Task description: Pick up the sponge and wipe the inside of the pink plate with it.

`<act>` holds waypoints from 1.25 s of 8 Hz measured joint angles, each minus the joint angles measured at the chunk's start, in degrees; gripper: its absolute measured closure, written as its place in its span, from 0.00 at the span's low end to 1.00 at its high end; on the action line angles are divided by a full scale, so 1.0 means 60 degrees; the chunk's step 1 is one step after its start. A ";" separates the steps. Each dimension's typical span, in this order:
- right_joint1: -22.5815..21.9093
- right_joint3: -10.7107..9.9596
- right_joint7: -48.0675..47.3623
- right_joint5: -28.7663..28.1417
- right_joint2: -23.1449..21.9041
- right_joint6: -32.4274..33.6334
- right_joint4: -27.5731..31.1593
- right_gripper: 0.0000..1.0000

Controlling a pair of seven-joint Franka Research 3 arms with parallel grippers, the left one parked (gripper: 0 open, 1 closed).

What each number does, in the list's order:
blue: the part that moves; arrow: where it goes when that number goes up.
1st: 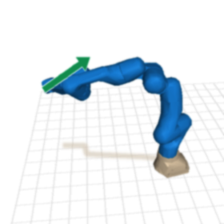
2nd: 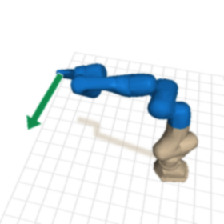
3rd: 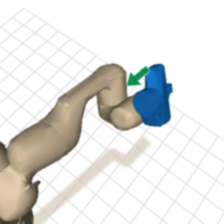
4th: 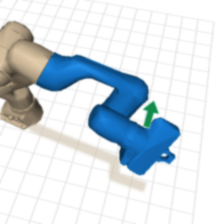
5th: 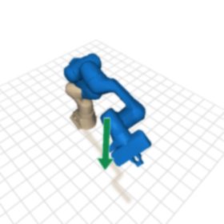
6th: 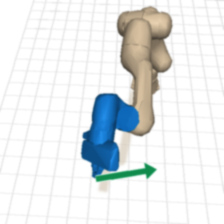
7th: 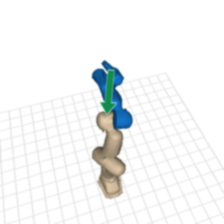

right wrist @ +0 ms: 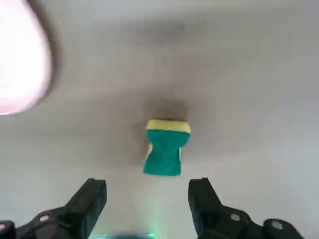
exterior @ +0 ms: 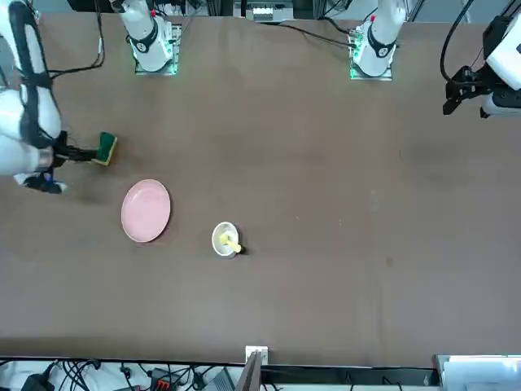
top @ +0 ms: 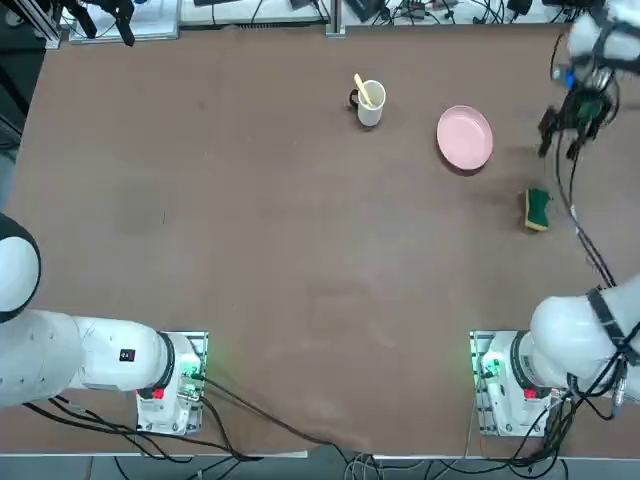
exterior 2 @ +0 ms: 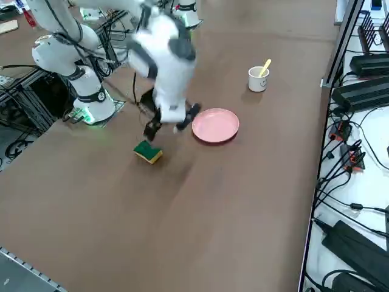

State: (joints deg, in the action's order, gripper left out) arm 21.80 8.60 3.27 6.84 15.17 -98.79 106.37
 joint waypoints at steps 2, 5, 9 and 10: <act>-0.0077 0.0480 -0.0005 -0.0068 -0.1029 0.0367 -0.0574 0.00; -0.0150 0.0957 -0.0013 -0.0532 -0.2779 0.0732 -0.1023 0.00; -0.1121 0.0695 -0.0159 -0.0963 -0.2973 0.1630 -0.2478 0.00; -0.2057 -0.0126 -0.0242 -0.0974 -0.2945 0.1558 -0.2519 0.00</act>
State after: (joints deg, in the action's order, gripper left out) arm 9.46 7.84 1.82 1.00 -2.50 -89.44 91.25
